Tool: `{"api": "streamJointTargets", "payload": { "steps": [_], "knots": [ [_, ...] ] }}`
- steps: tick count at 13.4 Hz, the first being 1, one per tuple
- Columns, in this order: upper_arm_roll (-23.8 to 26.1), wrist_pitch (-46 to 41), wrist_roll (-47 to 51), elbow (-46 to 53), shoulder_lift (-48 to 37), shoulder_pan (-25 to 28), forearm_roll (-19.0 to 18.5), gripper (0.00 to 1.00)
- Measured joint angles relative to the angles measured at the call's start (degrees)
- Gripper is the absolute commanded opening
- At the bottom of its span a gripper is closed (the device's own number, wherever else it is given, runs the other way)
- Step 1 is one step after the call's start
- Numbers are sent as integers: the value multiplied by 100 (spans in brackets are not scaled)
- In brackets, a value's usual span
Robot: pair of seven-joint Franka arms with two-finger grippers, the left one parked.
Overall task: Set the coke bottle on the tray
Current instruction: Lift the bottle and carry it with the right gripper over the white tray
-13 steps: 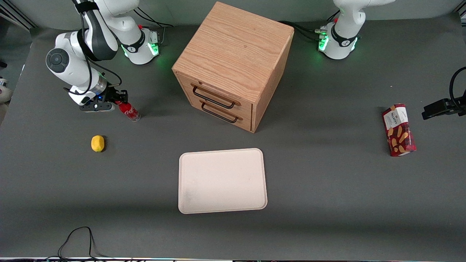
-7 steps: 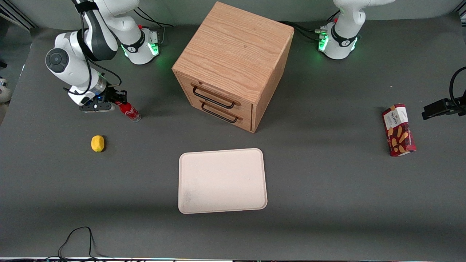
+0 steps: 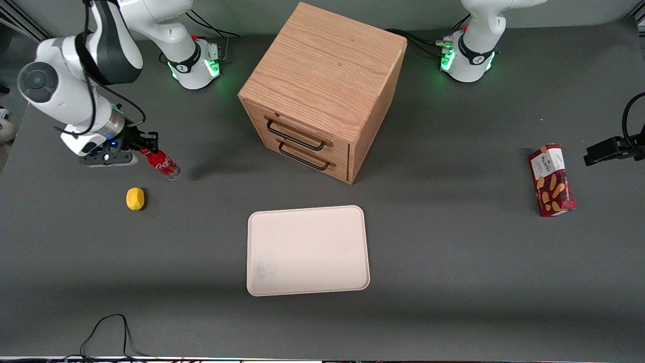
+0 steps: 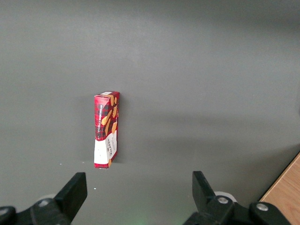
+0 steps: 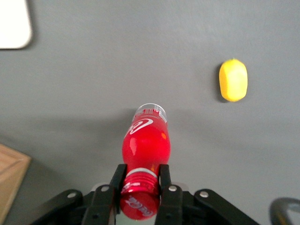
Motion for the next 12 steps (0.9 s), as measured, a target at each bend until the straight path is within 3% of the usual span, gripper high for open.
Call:
{"api": "streamJointTargets", "payload": {
  "steps": [3, 8, 12],
  "knots": [
    [220, -1238, 0, 1871, 755, 22, 346, 0],
    [426, -2948, 4, 5192, 2467, 31, 492, 0],
    [811, -3103, 5, 7341, 4182, 26, 523, 0]
  ]
}}
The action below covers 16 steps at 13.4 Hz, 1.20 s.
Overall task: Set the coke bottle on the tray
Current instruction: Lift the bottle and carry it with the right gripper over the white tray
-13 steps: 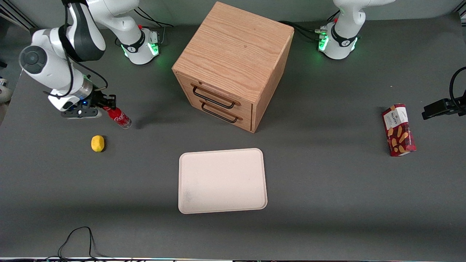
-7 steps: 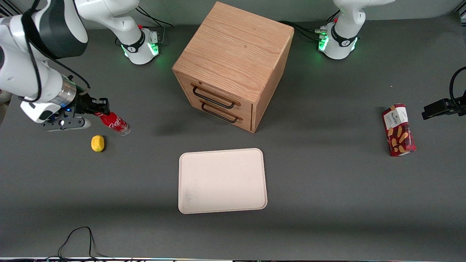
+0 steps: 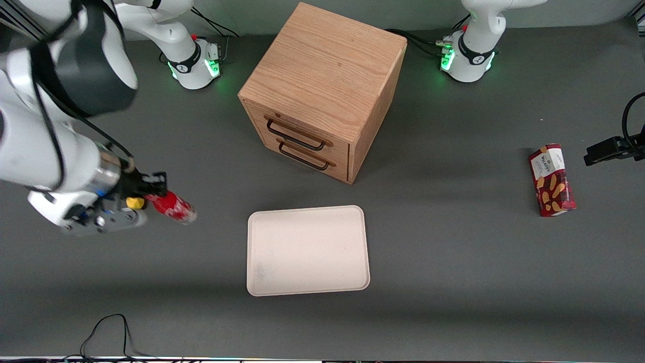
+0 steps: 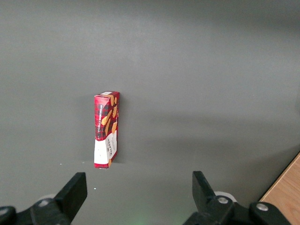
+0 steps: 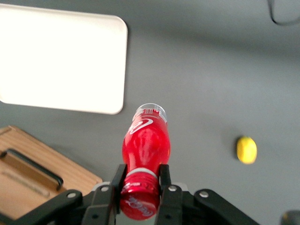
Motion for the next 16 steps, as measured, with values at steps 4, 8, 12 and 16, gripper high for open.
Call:
{"api": "streamJointTargets", "payload": {
  "steps": [4, 8, 12, 16],
  "knots": [
    [307, 772, 0, 416, 818, -18, 0, 0],
    [559, 1759, 0, 455, 1450, 11, 0, 0],
    [627, 2335, 207, 466, 1976, 216, -18, 0],
    [628, 2716, 338, 467, 2289, 286, -166, 0]
  ]
}}
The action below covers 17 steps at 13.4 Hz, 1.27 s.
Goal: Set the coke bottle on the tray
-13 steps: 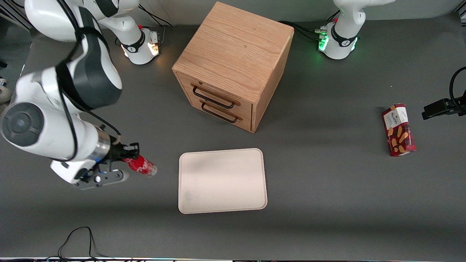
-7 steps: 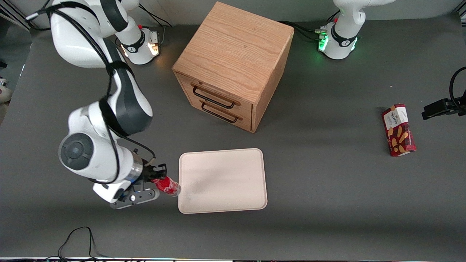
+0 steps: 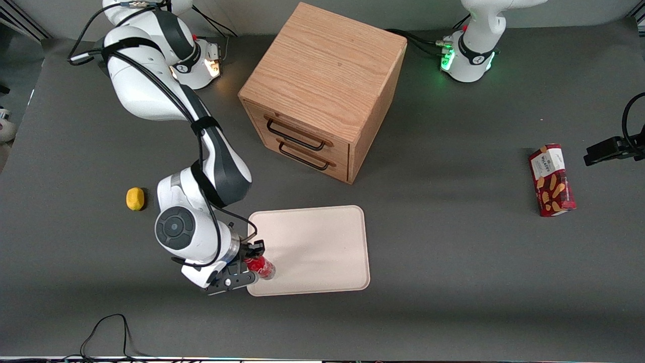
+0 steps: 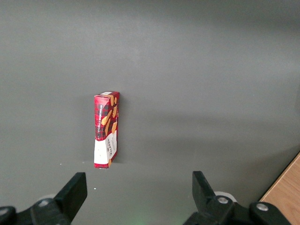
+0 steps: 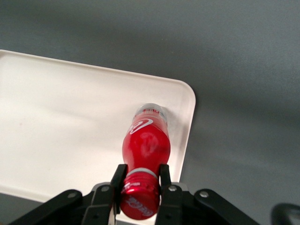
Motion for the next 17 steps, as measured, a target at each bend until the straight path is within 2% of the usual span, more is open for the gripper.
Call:
{"api": "streamJointTargets", "payload": {
  "steps": [1, 2, 3, 17],
  "knots": [
    [0, 40, 2, 0, 32, -4, -24, 0],
    [0, 44, 19, -2, 48, -5, -32, 17],
    [0, 44, 66, -7, 55, -5, -33, 99],
    [-1, 330, 278, -52, 23, -7, -40, 100]
  ]
}}
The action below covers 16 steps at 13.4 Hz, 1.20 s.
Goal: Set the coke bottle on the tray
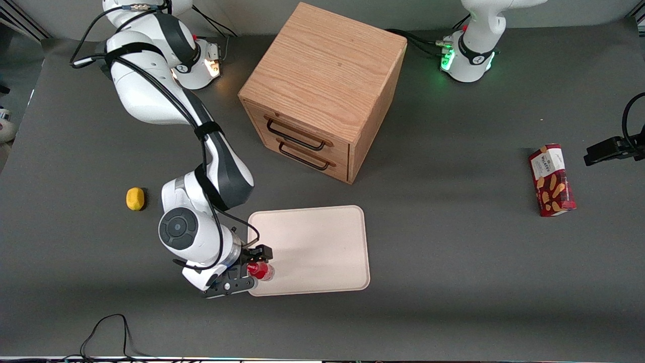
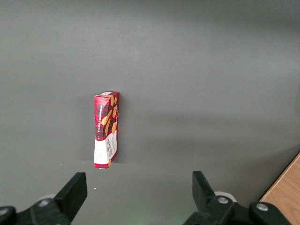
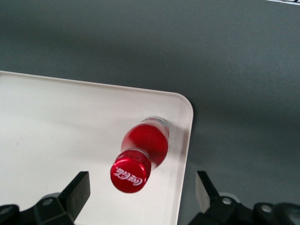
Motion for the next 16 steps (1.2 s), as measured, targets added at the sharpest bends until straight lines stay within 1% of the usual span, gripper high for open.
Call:
{"api": "streamJointTargets", "payload": {
  "steps": [2, 4, 6, 9, 11, 13, 16],
  "knots": [
    [-37, -6, 16, -381, -360, -19, 0, 100],
    [-133, -44, 48, -1277, -1209, -97, 0, 100],
    [-243, -123, 51, -2514, -2375, -297, 1, 100],
    [-309, -143, 51, -4532, -4300, -774, 4, 100],
    [-436, -157, 51, -5614, -5428, -945, 26, 100],
    [-543, -416, 51, -6134, -6127, -958, 31, 100],
    [-690, -844, -102, -6155, -6481, -956, 31, 100]
  ]
}}
